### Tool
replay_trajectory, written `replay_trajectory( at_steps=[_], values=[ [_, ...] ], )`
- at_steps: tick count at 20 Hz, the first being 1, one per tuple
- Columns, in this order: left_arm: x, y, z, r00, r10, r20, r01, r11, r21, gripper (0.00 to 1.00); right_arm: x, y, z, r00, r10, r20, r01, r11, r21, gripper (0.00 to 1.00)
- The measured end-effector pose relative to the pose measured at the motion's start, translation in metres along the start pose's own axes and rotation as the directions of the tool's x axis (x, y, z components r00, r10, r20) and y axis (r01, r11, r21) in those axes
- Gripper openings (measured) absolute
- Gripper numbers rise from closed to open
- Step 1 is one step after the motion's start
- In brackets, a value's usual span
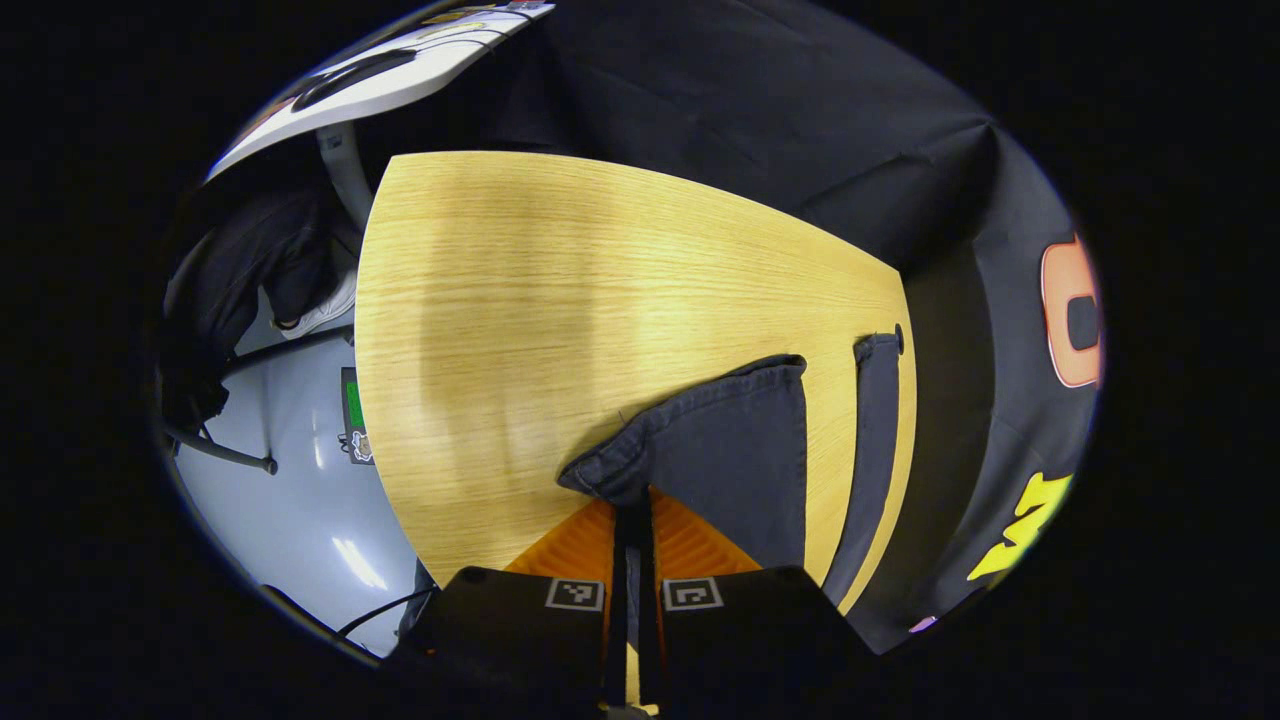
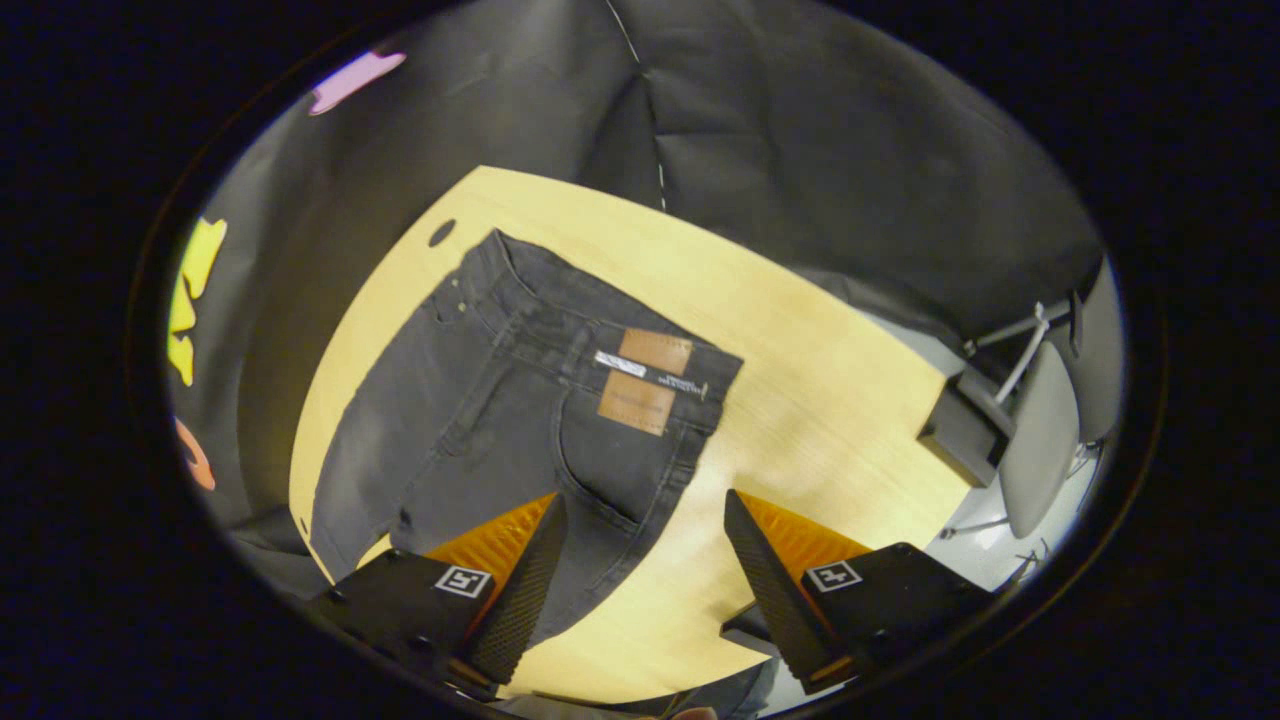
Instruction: Grasp the waist and the cuffs of the jeans and fold them to make the two legs overlap; first hold the waist and fold one-third of the jeans toward the cuffs, then hold the cuffs and fold the remaining one-third in the same direction to finish folding.
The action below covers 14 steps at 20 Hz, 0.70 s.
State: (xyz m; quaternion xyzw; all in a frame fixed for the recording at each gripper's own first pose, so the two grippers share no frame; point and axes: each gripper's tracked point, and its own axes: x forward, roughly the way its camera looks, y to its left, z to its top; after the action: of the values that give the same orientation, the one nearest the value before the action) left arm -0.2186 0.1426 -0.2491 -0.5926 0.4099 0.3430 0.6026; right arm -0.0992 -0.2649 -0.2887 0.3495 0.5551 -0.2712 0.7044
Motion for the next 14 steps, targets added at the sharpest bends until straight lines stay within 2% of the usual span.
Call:
replay_trajectory(
  at_steps=[4,7,9,11,13,14],
  values=[
    [0.000,-0.001,0.001,1.000,-0.008,-0.001,0.008,1.000,-0.011,0.08,0.013,0.004,-0.005,0.999,-0.022,-0.037,0.022,0.999,-0.024,0.98],
    [0.000,-0.001,0.002,1.000,-0.005,0.004,0.005,1.000,-0.011,0.08,0.015,0.015,0.004,0.999,-0.030,-0.015,0.029,0.999,-0.041,0.98],
    [0.000,-0.001,0.001,1.000,-0.002,0.005,0.002,1.000,-0.010,0.08,0.017,0.010,0.007,0.998,-0.070,0.001,0.070,0.996,-0.061,0.98],
    [0.000,-0.001,0.003,1.000,0.000,0.007,0.000,1.000,-0.010,0.08,0.022,0.000,0.011,0.993,-0.110,0.043,0.112,0.991,-0.072,0.50],
    [0.000,-0.002,0.003,1.000,0.003,0.010,-0.003,1.000,-0.011,0.08,0.026,-0.003,0.013,0.994,-0.090,0.057,0.090,0.996,-0.004,0.02],
    [0.000,-0.001,0.003,1.000,0.003,0.011,-0.003,1.000,-0.014,0.08,0.026,-0.004,0.013,0.995,-0.070,0.067,0.069,0.998,0.008,0.05]
  ],
)
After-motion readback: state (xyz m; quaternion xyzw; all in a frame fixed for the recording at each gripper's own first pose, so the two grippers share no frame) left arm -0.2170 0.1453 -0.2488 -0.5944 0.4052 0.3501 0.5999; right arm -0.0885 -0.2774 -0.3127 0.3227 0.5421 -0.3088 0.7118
